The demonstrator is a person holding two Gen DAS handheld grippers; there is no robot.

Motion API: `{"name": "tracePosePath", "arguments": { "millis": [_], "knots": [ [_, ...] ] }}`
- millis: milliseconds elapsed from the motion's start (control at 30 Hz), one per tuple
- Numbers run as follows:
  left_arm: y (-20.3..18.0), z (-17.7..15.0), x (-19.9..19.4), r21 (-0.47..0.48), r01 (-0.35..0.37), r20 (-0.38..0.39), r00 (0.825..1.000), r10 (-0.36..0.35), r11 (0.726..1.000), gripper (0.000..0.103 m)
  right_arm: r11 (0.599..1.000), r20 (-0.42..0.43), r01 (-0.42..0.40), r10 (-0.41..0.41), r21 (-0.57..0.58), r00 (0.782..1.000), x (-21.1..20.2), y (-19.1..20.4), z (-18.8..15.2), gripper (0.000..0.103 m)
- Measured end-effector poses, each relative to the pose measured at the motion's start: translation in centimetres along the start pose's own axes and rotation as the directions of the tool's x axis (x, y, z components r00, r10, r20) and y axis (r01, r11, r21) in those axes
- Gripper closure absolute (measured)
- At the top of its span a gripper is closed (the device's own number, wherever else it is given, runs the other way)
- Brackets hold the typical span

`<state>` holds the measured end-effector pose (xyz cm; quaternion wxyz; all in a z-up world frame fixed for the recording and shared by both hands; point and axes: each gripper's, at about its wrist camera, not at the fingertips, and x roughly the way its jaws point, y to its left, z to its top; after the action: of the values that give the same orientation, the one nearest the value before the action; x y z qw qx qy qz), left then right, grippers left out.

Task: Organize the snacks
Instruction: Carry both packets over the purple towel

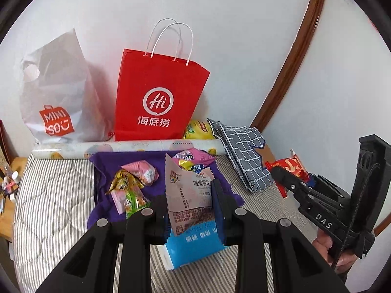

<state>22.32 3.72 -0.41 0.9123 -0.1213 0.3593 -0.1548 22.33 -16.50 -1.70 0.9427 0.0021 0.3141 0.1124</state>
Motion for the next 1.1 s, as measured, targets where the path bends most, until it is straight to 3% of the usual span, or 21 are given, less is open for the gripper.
{"name": "tracePosePath", "arguments": {
  "millis": [300,900,1100],
  "knots": [
    [1.1,1.7,1.0,0.008,-0.012,0.009,1.000,0.012,1.000,0.076,1.000,-0.008,-0.014,0.014,0.010,1.000,2.4,0.1,1.4,0.063],
    [4.1,4.7,6.6,-0.016,-0.015,-0.027,1.000,0.014,1.000,0.076,0.999,-0.030,-0.013,0.014,0.043,0.999,7.7,-1.6,2.7,0.063],
    [5.4,4.3,9.2,-0.019,-0.017,-0.066,0.998,0.016,1.000,0.076,0.999,-0.067,-0.014,0.017,0.046,0.998,10.3,-1.9,1.7,0.063]
  ]
}}
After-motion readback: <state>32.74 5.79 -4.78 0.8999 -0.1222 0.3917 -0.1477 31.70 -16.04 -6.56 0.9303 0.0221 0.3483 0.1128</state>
